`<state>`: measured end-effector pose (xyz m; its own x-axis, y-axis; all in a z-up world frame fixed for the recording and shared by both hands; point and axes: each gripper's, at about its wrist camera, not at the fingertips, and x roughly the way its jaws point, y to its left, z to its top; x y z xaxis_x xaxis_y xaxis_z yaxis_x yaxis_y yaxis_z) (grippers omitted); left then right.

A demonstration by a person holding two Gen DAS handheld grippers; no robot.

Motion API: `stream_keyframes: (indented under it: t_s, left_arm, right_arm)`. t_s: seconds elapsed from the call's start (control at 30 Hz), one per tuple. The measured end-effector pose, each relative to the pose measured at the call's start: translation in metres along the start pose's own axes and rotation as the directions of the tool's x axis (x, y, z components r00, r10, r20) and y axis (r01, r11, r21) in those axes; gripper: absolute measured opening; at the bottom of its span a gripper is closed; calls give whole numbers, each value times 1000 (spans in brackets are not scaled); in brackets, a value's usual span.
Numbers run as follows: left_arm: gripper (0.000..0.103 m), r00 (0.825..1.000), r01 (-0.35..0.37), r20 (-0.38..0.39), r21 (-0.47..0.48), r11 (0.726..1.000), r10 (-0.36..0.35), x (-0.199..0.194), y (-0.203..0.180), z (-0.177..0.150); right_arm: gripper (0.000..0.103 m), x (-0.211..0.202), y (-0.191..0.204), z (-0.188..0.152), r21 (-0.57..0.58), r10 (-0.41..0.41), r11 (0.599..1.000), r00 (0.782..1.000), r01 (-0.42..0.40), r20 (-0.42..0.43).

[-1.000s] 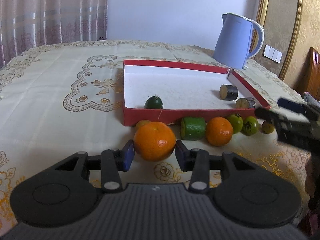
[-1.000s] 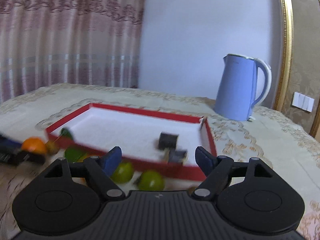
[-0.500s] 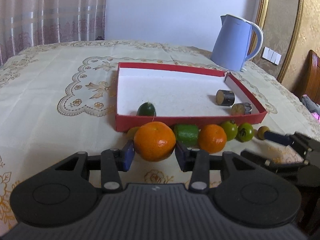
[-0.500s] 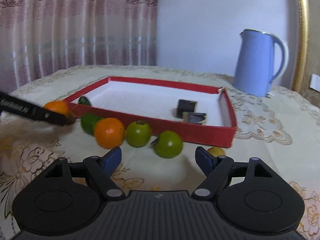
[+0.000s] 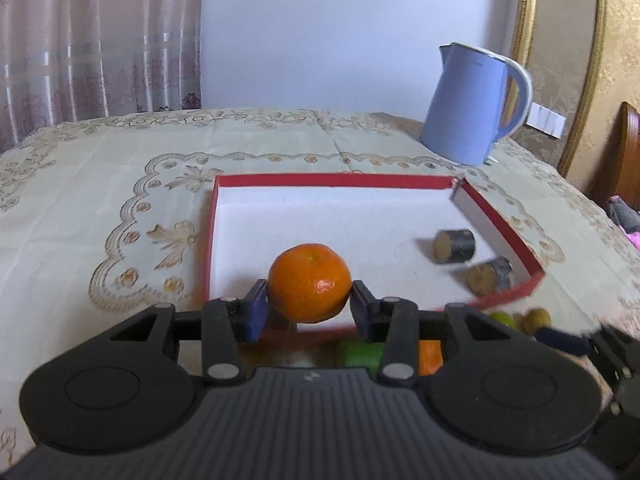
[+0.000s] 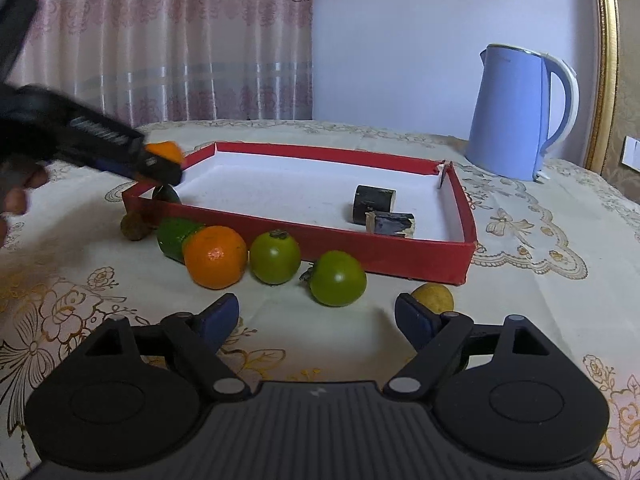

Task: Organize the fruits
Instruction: 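Carry the tangerine into the red tray and open the left tool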

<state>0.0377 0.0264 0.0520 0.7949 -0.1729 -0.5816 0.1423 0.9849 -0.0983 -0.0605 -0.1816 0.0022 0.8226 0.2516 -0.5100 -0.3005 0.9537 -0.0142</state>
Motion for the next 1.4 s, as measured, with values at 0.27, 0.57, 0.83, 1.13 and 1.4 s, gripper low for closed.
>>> stream_keyframes:
  t_s: [0.27, 0.57, 0.83, 1.13, 1.4]
  left_arm:
    - [40, 996, -78, -53, 15, 997, 78, 62, 0, 30]
    - [40, 988, -108, -112, 28, 994, 111, 107, 3, 40]
    - [77, 989, -118, -92, 19, 993, 119, 107, 7, 41]
    - [88, 995, -95, 35, 6, 995, 95, 24, 23, 26]
    - [89, 996, -58, 74, -9, 998, 59, -28, 38, -9]
  right_arm:
    - [86, 0, 0, 0, 1, 0, 1000, 1000, 0, 4]
    - [86, 1, -1, 0, 9, 11, 1000, 1000, -11, -1]
    - [86, 1, -2, 0, 13, 18, 1000, 1000, -18, -6]
    - [86, 0, -2, 0, 24, 11, 1000, 1000, -11, 6]
    - [86, 0, -3, 0, 32, 3, 999, 1000, -3, 9]
